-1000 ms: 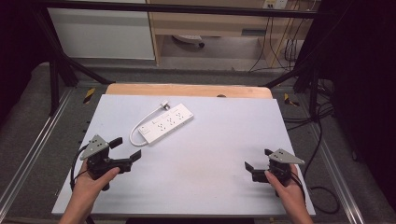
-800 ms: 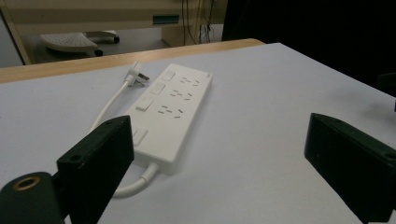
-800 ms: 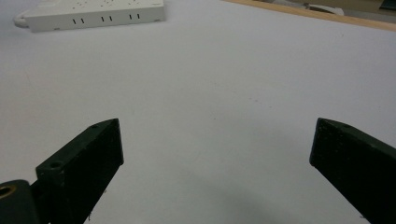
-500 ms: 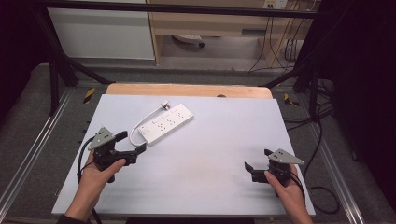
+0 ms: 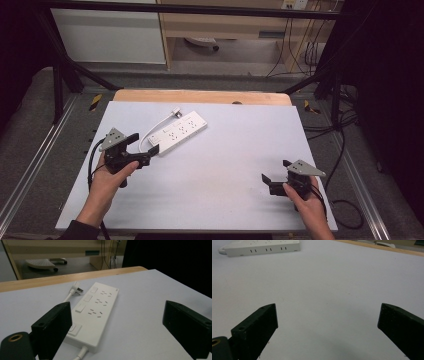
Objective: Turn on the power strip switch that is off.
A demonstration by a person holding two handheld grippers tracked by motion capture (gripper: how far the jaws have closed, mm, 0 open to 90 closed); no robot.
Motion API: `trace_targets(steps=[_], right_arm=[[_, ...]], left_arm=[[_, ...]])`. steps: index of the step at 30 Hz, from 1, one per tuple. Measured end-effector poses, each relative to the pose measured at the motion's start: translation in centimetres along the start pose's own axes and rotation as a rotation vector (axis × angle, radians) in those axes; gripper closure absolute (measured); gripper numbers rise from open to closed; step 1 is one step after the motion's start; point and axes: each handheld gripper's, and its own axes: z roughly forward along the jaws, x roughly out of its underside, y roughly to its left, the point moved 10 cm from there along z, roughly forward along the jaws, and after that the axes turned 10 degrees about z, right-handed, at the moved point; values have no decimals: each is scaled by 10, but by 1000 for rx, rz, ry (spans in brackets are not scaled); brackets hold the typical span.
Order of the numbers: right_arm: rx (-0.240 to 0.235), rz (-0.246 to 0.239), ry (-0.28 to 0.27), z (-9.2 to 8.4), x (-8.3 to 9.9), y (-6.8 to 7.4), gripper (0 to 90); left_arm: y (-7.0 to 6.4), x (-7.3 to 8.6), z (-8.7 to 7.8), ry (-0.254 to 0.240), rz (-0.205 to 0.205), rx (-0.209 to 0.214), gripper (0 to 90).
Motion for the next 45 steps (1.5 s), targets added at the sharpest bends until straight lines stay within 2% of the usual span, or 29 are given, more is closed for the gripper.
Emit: trace_targets(steps=[12,18,26,30,38,45], right_arm=[[-11,-1,4,0,0,1,34],[-18,-3,11,0,1,3,34],[-16,-23,16,-1,2,5,32],[-18,-21,21,0,2,6,32],[-10,-28,26,1,3,5,33],[-9,-28,24,1,3,5,32]], left_arm=[[4,-7,17,15,15,-25,98],[7,-11,24,6,9,-41,101],[14,-11,36,12,16,-65,110],[15,-11,42,16,9,-59,112],[14,-9,52,50,29,-46,112],[22,-10,57,42,20,-87,118]])
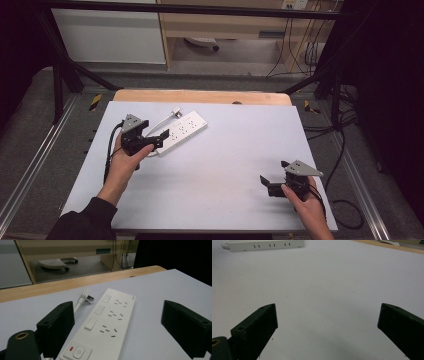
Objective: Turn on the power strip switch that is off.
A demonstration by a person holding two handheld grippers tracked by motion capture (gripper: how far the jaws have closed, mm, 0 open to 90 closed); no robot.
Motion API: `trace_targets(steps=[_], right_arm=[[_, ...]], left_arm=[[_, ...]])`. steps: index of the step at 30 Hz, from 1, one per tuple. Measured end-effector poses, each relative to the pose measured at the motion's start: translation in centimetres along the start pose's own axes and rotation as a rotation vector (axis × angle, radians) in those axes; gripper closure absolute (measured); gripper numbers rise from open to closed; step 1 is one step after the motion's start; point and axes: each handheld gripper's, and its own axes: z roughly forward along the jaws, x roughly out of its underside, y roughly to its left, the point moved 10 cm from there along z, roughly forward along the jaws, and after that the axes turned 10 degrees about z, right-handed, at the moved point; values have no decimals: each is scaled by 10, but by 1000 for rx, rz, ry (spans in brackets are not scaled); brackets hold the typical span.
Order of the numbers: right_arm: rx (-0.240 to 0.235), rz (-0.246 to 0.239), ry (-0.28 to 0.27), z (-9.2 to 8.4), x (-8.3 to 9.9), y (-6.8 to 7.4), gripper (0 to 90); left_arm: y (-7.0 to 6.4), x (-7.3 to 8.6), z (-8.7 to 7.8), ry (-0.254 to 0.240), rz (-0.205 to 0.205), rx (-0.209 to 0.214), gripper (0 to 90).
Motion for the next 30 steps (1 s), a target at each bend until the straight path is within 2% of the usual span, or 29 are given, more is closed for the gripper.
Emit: trace_targets(steps=[8,22,27,30], right_arm=[[-2,3,0,-1,0,0,31],[-2,1,-5,-1,0,-1,23],[-3,0,-6,-2,-1,-2,23],[-3,1,-7,-2,-1,-2,23]], left_arm=[[2,-4,8,5,8,-17,118],[-1,-6,25,35,14,-1,112],[1,-4,29,42,10,-5,112],[2,-2,32,49,-10,-2,114]])
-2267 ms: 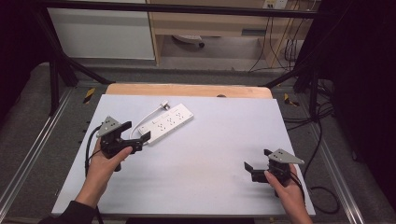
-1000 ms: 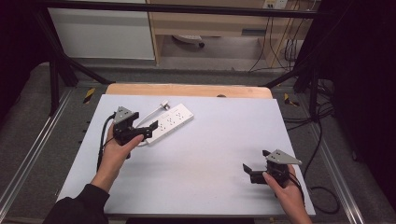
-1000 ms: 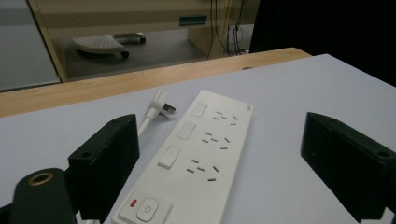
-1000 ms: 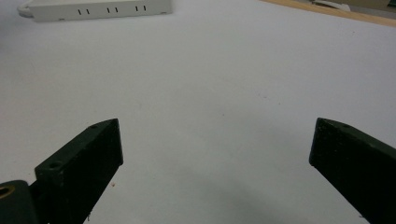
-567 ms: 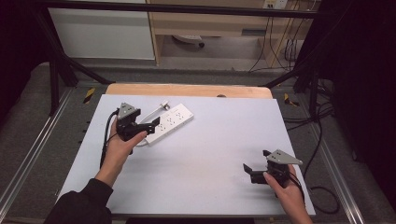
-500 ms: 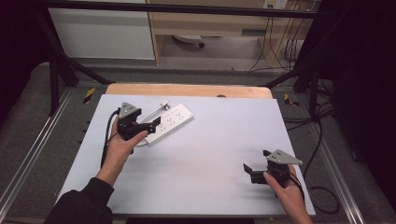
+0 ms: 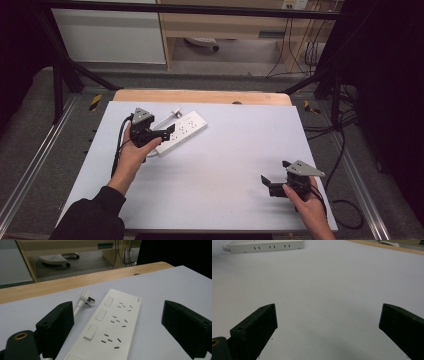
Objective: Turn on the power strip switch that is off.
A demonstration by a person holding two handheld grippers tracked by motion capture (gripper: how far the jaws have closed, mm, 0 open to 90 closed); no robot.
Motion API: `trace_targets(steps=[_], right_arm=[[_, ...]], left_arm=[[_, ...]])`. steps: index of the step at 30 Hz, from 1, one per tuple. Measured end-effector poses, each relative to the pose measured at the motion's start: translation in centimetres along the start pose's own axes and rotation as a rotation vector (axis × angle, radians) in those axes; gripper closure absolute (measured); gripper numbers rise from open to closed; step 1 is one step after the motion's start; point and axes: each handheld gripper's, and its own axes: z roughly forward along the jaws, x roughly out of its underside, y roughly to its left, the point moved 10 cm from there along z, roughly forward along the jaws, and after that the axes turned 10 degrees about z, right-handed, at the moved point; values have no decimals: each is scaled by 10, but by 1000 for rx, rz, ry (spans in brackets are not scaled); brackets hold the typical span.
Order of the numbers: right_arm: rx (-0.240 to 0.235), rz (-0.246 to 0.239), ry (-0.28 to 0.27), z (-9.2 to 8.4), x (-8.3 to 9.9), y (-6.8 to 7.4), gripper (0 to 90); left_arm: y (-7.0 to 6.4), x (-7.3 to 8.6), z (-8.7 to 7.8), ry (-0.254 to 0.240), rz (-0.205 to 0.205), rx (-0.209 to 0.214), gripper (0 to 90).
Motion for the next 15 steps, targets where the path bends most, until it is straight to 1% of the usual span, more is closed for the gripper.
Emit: trace_targets(steps=[2,9,12,15], right_arm=[[0,-1,0,0,0,0,23],[-3,-3,1,0,0,1,23],[-3,-2,1,0,0,1,23],[-3,-5,1,0,0,1,23]], left_arm=[[1,2,1,11,-3,-3,116],[6,1,4,14,2,-32,126],[7,1,7,26,10,-39,128],[8,0,10,26,11,-44,129]])
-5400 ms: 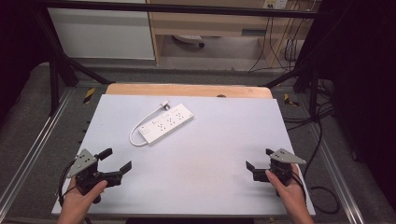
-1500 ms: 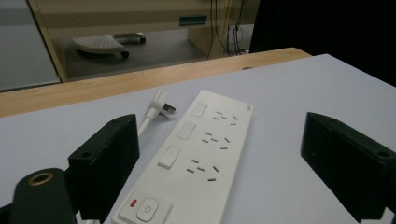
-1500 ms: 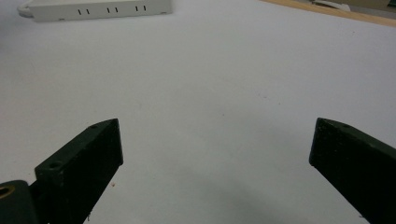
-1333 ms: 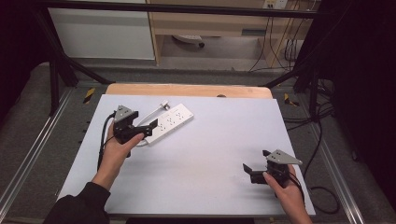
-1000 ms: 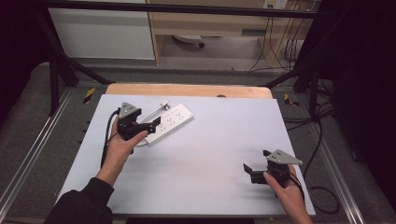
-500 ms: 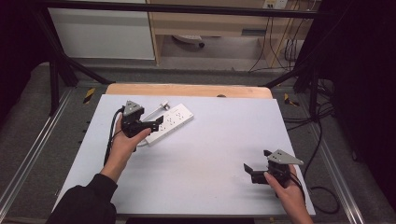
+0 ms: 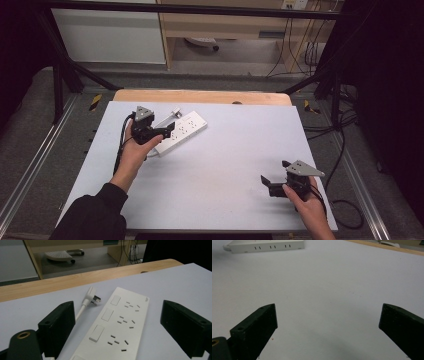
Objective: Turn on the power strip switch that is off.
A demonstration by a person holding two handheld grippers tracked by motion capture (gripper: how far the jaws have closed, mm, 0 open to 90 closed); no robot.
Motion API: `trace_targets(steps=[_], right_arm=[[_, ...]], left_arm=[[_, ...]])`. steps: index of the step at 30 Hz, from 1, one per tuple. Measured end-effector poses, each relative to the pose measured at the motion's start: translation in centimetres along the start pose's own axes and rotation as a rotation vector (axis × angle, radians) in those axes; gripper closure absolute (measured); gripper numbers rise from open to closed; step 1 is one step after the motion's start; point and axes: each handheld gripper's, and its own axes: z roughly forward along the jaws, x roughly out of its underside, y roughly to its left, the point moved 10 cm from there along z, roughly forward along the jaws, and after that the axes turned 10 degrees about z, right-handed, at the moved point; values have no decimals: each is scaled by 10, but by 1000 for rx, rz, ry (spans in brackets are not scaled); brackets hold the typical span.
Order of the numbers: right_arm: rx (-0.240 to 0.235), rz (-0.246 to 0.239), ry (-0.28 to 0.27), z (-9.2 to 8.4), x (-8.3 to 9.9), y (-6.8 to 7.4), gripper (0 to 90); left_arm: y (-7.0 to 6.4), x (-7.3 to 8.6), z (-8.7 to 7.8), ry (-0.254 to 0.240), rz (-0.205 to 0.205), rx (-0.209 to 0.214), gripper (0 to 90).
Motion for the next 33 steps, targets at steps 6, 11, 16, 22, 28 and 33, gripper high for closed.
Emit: trace_targets(steps=[6,11,16,22,28,33], right_arm=[[-1,2,-3,-1,-1,0,23],[-4,3,-6,-1,-1,1,23],[-4,0,-5,-1,-1,0,23],[-15,23,-11,-2,-2,2,23],[-13,21,-11,-2,-2,0,23],[-11,19,-11,-2,-2,0,24]], left_arm=[[1,1,7,5,3,-5,129],[0,3,11,15,7,-8,130],[1,6,15,24,-15,-6,139],[2,8,18,33,-15,-7,162],[5,12,21,50,13,-22,213],[6,16,24,63,6,-21,238]])
